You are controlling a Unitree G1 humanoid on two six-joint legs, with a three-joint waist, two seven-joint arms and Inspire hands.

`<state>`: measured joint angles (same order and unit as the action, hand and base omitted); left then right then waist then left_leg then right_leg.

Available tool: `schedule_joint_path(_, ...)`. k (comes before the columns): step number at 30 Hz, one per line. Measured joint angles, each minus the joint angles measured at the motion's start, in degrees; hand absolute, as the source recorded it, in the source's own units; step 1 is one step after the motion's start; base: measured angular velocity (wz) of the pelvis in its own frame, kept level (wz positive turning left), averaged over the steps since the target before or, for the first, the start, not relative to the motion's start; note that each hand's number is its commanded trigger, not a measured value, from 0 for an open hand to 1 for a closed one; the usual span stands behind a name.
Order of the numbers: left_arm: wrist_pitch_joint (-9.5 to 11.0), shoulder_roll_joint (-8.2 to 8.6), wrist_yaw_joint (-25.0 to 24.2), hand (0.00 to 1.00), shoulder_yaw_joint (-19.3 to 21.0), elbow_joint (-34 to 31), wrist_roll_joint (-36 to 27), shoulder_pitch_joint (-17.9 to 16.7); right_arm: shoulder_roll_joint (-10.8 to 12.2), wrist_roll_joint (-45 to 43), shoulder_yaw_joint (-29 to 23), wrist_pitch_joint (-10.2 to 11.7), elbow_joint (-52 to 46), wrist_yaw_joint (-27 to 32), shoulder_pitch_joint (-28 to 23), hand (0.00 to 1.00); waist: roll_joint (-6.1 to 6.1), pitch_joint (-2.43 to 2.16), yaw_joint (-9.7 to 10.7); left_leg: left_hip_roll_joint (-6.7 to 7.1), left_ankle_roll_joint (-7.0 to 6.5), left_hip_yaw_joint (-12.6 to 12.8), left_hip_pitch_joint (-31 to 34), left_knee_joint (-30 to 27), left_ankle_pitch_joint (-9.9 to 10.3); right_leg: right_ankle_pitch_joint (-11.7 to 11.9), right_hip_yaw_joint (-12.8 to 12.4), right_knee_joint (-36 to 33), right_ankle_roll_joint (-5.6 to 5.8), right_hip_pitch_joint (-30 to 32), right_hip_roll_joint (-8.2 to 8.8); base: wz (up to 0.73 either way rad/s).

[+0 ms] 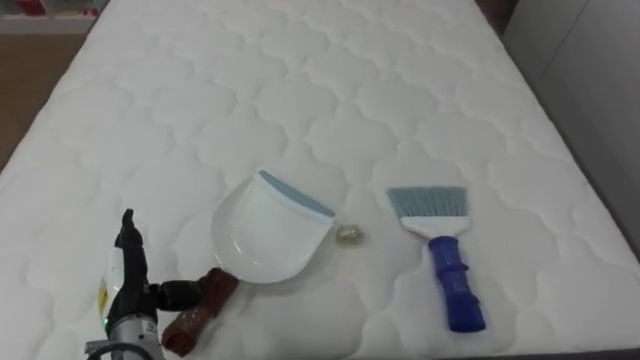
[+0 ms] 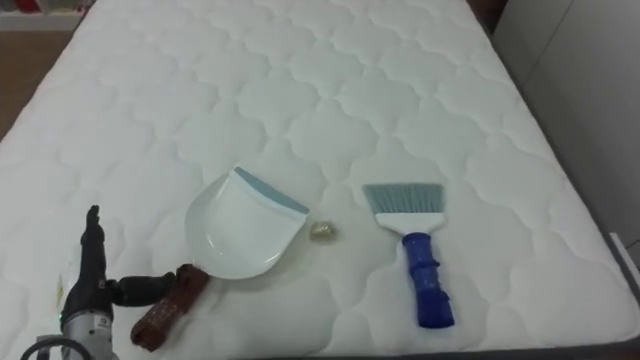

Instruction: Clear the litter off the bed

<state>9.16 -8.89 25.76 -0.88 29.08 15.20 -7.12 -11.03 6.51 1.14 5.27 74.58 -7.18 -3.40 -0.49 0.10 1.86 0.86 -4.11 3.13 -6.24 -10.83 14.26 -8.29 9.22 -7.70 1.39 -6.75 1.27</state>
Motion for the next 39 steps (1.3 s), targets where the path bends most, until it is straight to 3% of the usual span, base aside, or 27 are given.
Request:
schedule_joint_path(10, -0.1, -0.04, -1.8, 0.00, -0.3, 1.2, 0.0, 0.1, 0.2, 1.6, 0.1, -0.4, 0.0, -0.5, -0.4, 0.00, -0.61, -0.21, 0.0, -0.02, 0.00, 1.4, 0.0, 0.0, 0.0, 0.0, -1.2, 0.0, 0.00, 0.7, 0.00, -0.07)
schedule_joint_path(17, -1.7, -0.09, -4.1, 0.00, -3.2, 3.6, 0.0, 0.6, 0.3, 1.9, -0.1, -1.6, -1.1, -0.5, 0.1, 0.00, -0.75, -0.35, 1.4, -0.01, -0.04, 1.5, 2.5, -0.7, -0.1, 0.0, -1.2, -0.4, -0.07, 3.0, 0.22, 0.00)
schedule_joint_path(22, -2.2, -0.14, -5.4, 0.00, -4.0, 9.7, 0.1, 2.9, 0.2, 2.4, 0.0, -1.7, -0.8, -0.5, 0.4, 0.00, -0.79, -0.26, 1.5, 0.00, -0.03, 1.5, 3.5, -0.8, -0.3, 0.1, -0.8, -0.4, -0.17, 3.9, 0.39, 0.00)
schedule_joint_path(27, -2.4, -0.86, -6.0, 0.00, -4.8, 12.7, 0.1, 4.1, 0.0, 2.7, 1.0, -1.6, -0.8, 0.3, 0.9, 0.00, -0.68, 0.20, 1.5, 0.00, -0.04, 1.5, 4.9, -1.0, -0.3, 0.2, -0.7, -0.4, -0.27, 5.5, 0.29, 0.00)
schedule_joint_path(34, -2.4, -0.91, -6.4, 0.00, -4.9, 15.9, 0.1, 6.0, -0.1, 2.5, 1.9, -1.6, -0.8, 0.8, 1.7, 0.00, -0.57, 0.25, 1.4, 0.00, -0.03, 1.5, 6.8, -1.1, -0.3, 0.2, -0.8, -0.3, -0.27, 7.1, 0.22, 0.00)
schedule_joint_path(39, -2.4, -1.10, -6.4, 0.00, -7.2, 18.3, -1.3, 7.0, -0.3, 2.6, 4.2, -1.4, -0.9, 1.4, 2.8, 0.00, -0.62, 0.28, 1.5, -0.01, 0.04, 1.3, 7.8, -1.0, -0.6, 0.2, -1.2, -0.1, -0.28, 8.0, 0.14, 0.00)
